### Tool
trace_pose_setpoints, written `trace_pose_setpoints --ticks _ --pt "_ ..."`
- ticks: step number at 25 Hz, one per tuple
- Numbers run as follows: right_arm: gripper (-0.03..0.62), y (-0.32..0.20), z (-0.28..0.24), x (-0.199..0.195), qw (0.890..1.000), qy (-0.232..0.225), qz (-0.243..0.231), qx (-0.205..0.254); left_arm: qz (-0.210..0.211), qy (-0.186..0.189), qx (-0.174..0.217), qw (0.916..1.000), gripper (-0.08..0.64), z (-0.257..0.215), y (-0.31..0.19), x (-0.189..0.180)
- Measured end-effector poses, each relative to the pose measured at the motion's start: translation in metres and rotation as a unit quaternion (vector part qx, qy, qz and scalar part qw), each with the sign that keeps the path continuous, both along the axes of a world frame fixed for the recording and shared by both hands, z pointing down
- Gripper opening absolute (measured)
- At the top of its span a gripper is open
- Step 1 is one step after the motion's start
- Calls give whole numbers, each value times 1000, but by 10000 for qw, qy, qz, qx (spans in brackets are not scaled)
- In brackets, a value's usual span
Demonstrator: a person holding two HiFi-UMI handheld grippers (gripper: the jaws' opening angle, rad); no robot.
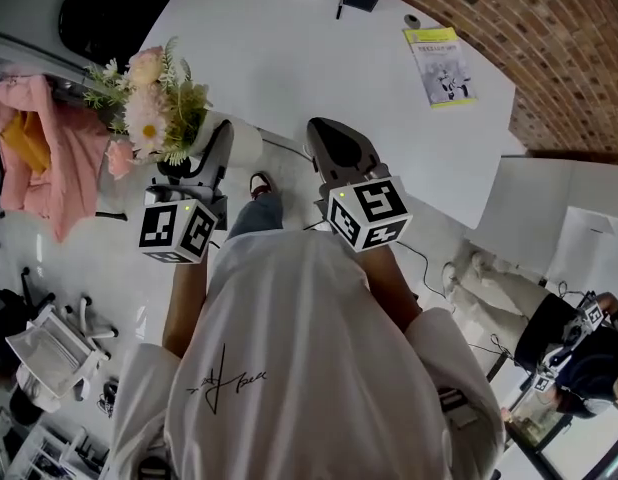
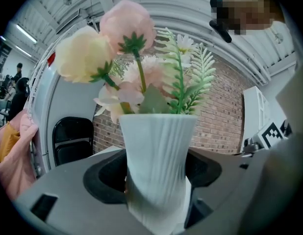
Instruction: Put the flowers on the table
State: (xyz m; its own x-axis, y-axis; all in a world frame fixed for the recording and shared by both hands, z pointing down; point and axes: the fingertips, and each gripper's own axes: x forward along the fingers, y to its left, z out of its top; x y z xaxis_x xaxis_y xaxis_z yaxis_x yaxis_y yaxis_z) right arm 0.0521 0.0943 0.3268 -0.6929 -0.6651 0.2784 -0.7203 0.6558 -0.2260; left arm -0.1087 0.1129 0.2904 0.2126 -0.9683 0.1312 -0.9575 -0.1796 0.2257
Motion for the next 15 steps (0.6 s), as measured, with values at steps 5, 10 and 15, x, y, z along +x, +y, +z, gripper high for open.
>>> trace_pose_setpoints --ticks 5,10,15 --pt "24 -21 -2 -45 9994 261 -1 207 50 101 77 9999 342 2 -24 -42" --pt "23 -29 -4 -77 9972 523 26 530 147 162 176 9996 342 10 -42 -67" --pt "25 -28 -9 -99 9967 579 -65 573 205 335 144 9991 342 14 -50 -84"
